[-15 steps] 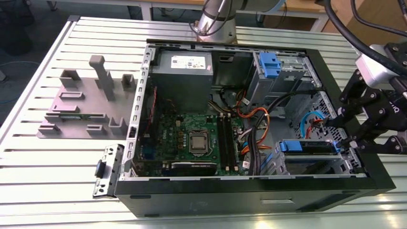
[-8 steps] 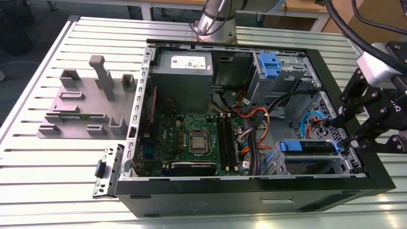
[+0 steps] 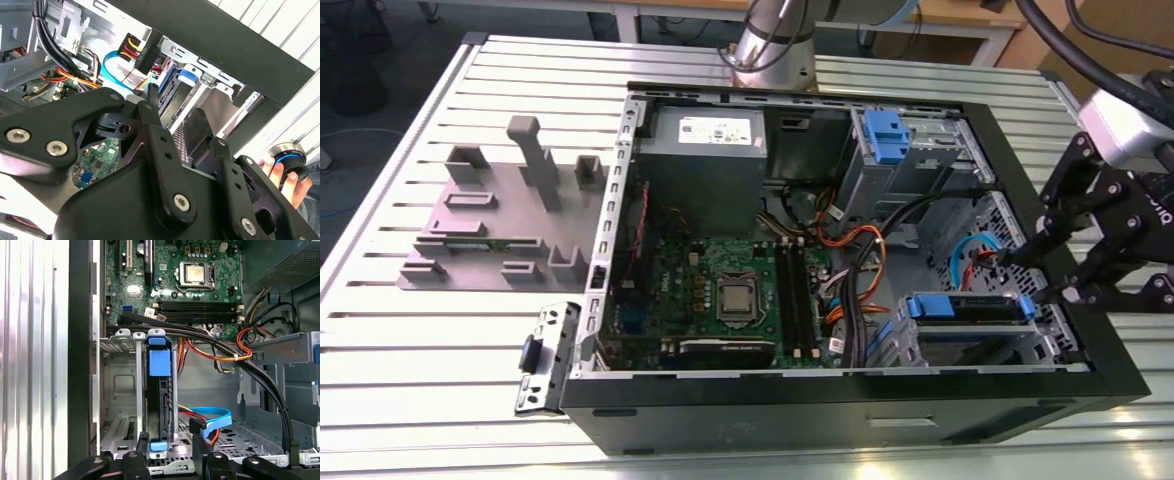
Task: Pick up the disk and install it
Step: 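Insert the first disk wire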
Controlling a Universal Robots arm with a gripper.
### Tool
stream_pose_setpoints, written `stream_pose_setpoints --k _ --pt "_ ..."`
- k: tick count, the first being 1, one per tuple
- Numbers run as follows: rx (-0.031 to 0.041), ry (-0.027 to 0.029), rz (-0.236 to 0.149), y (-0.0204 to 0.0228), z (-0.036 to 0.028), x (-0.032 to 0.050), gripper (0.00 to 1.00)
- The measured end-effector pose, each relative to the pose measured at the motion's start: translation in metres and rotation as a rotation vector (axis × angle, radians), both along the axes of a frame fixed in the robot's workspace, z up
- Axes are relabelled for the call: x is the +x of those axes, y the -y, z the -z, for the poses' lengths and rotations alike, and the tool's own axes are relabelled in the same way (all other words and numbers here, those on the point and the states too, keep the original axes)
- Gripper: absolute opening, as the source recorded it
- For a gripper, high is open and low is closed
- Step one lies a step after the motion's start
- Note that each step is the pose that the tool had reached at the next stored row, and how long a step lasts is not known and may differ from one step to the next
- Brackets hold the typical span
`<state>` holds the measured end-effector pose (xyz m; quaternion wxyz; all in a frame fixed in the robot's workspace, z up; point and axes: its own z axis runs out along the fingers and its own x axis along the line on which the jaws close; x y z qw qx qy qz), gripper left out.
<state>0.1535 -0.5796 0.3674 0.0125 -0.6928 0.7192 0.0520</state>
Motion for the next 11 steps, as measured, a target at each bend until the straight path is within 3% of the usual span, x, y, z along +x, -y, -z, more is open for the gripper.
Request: stream_pose_setpoints --k 5,11 --pt "0.0 -0.0003 0.0 -0.004 0.0 0.0016 0.47" --pt "-0.0001 -0.0016 0.0 -0.0053 0.0007 0.0037 0.47"
